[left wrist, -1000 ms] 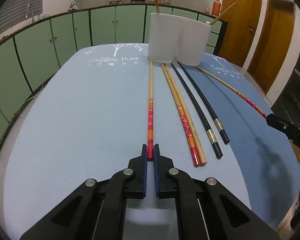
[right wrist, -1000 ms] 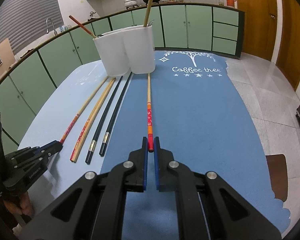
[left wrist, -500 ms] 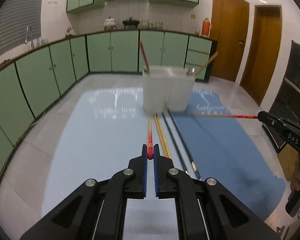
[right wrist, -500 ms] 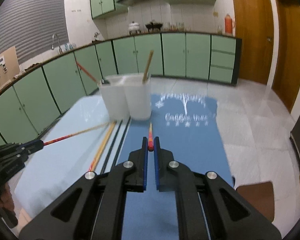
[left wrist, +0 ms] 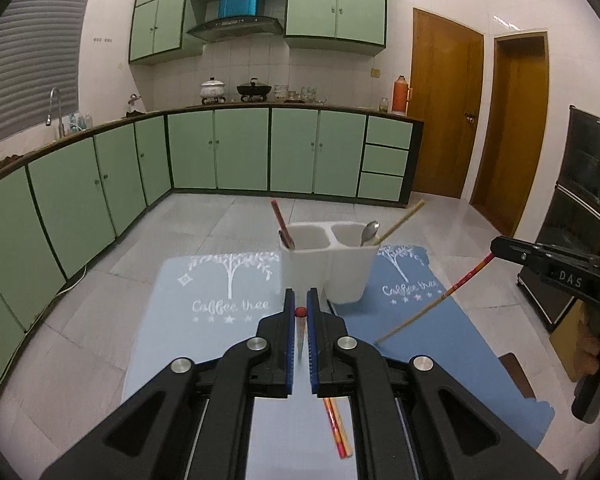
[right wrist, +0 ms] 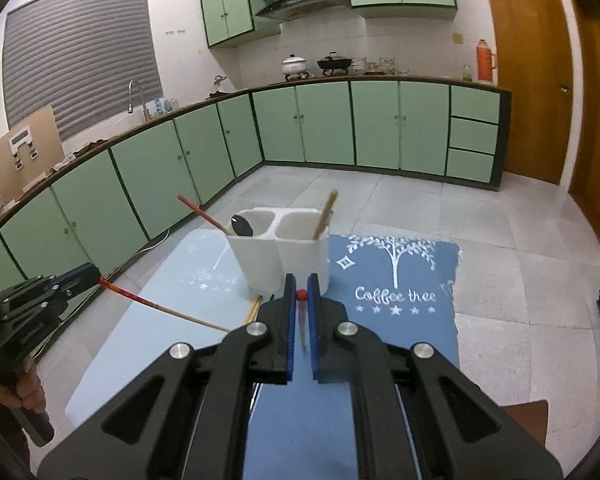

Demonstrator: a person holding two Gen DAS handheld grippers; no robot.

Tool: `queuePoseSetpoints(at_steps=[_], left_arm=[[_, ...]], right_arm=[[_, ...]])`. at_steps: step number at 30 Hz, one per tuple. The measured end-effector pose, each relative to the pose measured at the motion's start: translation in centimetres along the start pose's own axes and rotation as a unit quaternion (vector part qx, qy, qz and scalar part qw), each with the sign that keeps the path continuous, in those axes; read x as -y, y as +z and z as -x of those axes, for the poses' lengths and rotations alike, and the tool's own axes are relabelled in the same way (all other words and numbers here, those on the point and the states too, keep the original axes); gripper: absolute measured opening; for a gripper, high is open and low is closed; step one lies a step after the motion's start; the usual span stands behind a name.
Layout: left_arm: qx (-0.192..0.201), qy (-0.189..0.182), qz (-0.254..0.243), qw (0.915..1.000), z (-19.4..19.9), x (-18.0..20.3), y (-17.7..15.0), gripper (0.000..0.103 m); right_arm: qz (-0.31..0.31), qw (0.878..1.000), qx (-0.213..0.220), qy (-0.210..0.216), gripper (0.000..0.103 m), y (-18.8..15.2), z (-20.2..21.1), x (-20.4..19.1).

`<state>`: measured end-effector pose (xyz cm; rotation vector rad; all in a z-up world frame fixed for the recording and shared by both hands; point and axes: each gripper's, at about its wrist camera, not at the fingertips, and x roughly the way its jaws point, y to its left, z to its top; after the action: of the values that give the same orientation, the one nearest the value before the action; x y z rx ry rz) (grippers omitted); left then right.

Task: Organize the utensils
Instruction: 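Carry both chopsticks upright over the white holder and lower them in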

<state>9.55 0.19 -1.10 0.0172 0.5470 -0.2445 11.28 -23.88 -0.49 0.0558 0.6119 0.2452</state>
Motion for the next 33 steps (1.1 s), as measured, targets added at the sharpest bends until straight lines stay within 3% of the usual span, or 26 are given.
queuePoseSetpoints(at_steps=[14, 21, 26, 33], left_arm=[[0.036, -0.022, -0.011, 0.9990, 0.8, 0.6, 4.1, 0.006], [0.067, -0.042, -0.013, 0.9968, 1.7, 0.9, 7.3, 0.006], [0.108, -0.040, -0.029, 0.9929, 2.0, 1.7, 10.9, 0.006], [0.162, -0.019, -0.048, 0.9854, 0.5, 2.9, 15.6, 0.006]], right_arm=[[0.023, 0.999, 0.007, 0.048, 0.005, 5.1, 1.3, -1.0], [0.020, 0.996, 0.039, 0.080, 0.005, 8.9, 3.2, -0.9], [0.044, 0.994, 0.082, 0.064, 0.005, 12.8, 4.4, -1.6], [0.058, 0.993, 0.101, 0.034, 0.005, 16.6, 2.2, -1.0]])
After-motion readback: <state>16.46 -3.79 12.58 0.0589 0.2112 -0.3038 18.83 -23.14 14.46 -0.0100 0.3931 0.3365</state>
